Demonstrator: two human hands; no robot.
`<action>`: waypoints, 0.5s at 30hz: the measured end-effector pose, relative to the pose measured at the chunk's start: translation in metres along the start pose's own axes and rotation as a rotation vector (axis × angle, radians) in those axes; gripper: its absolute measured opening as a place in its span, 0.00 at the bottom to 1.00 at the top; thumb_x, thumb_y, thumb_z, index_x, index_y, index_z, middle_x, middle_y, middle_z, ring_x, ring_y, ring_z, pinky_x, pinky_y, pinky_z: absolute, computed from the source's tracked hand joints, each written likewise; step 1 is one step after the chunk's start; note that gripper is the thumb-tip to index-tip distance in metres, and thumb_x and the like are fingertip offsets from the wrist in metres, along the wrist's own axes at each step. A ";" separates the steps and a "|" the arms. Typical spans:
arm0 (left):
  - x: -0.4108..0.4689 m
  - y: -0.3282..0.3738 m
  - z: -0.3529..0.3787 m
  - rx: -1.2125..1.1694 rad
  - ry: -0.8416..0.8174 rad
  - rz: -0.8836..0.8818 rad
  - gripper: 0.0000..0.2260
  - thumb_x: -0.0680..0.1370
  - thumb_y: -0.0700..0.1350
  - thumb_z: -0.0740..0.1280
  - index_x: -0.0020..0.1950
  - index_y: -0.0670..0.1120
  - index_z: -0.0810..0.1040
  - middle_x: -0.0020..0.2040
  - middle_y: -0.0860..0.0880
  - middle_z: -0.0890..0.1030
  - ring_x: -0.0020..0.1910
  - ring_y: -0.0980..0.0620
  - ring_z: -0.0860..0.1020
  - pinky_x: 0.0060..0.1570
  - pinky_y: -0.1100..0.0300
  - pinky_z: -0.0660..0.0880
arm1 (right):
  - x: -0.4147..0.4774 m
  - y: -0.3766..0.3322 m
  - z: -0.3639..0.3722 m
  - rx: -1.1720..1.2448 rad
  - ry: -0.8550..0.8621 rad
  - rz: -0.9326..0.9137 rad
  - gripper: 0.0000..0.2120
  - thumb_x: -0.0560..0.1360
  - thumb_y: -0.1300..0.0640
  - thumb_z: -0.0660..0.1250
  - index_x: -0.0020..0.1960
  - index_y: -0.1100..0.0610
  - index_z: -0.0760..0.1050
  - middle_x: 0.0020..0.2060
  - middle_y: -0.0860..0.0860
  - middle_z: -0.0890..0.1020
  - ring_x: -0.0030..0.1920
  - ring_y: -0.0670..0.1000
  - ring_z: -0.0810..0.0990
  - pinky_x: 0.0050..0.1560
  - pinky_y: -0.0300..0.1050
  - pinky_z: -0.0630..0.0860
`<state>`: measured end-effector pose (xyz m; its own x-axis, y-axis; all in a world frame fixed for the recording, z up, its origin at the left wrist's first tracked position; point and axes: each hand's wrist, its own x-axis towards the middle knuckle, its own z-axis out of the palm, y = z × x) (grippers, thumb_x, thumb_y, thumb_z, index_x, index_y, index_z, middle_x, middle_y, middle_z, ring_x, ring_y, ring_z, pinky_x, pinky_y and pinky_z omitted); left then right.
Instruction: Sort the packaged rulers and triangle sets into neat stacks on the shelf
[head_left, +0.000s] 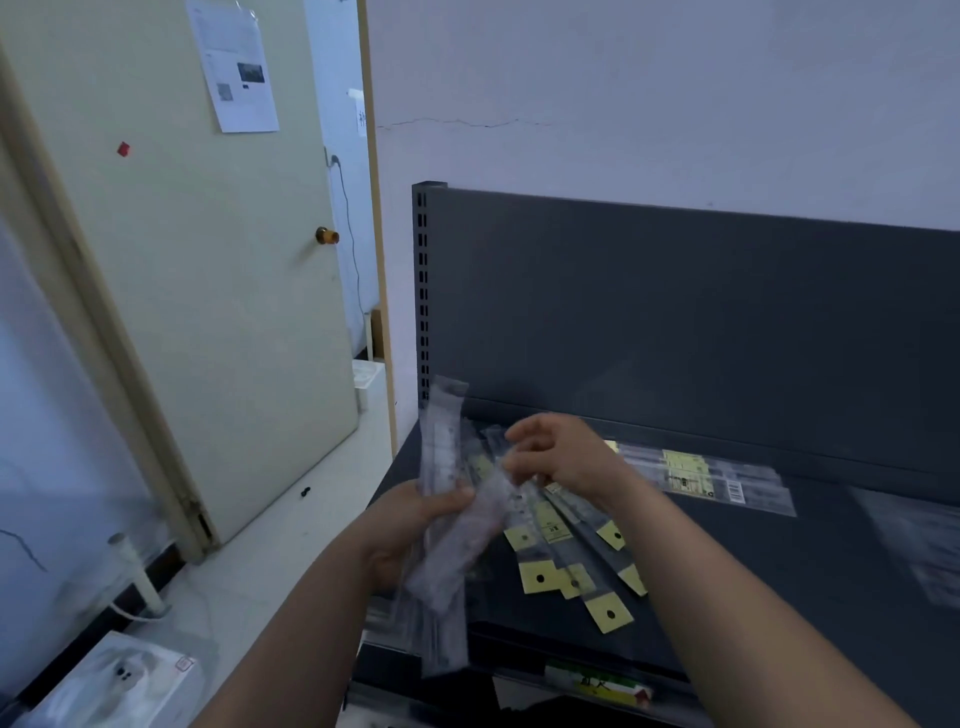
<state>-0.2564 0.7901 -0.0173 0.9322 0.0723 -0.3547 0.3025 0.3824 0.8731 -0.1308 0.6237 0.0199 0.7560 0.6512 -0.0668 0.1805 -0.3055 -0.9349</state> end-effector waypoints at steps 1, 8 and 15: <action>0.002 -0.003 -0.001 0.006 -0.004 0.004 0.18 0.72 0.41 0.71 0.58 0.33 0.78 0.48 0.34 0.81 0.41 0.41 0.81 0.38 0.53 0.80 | 0.003 0.005 0.006 0.017 0.034 -0.005 0.13 0.70 0.63 0.74 0.53 0.58 0.75 0.41 0.55 0.83 0.34 0.49 0.80 0.33 0.38 0.73; 0.014 -0.019 -0.009 -0.077 0.174 0.057 0.08 0.76 0.34 0.66 0.53 0.33 0.79 0.46 0.37 0.84 0.36 0.49 0.83 0.33 0.59 0.79 | 0.021 0.045 0.027 -0.319 0.021 -0.066 0.11 0.78 0.52 0.64 0.61 0.51 0.74 0.53 0.42 0.76 0.55 0.48 0.77 0.51 0.41 0.72; 0.028 -0.029 -0.025 -0.419 0.231 0.031 0.10 0.77 0.31 0.55 0.54 0.34 0.73 0.42 0.40 0.79 0.31 0.48 0.79 0.29 0.61 0.79 | 0.032 0.072 0.013 -1.061 0.097 -0.068 0.13 0.78 0.52 0.57 0.50 0.58 0.78 0.53 0.55 0.78 0.54 0.56 0.76 0.57 0.50 0.73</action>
<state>-0.2437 0.8044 -0.0614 0.8564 0.2743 -0.4375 0.1249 0.7121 0.6909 -0.1018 0.6318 -0.0540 0.7620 0.6459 0.0456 0.6445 -0.7496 -0.1509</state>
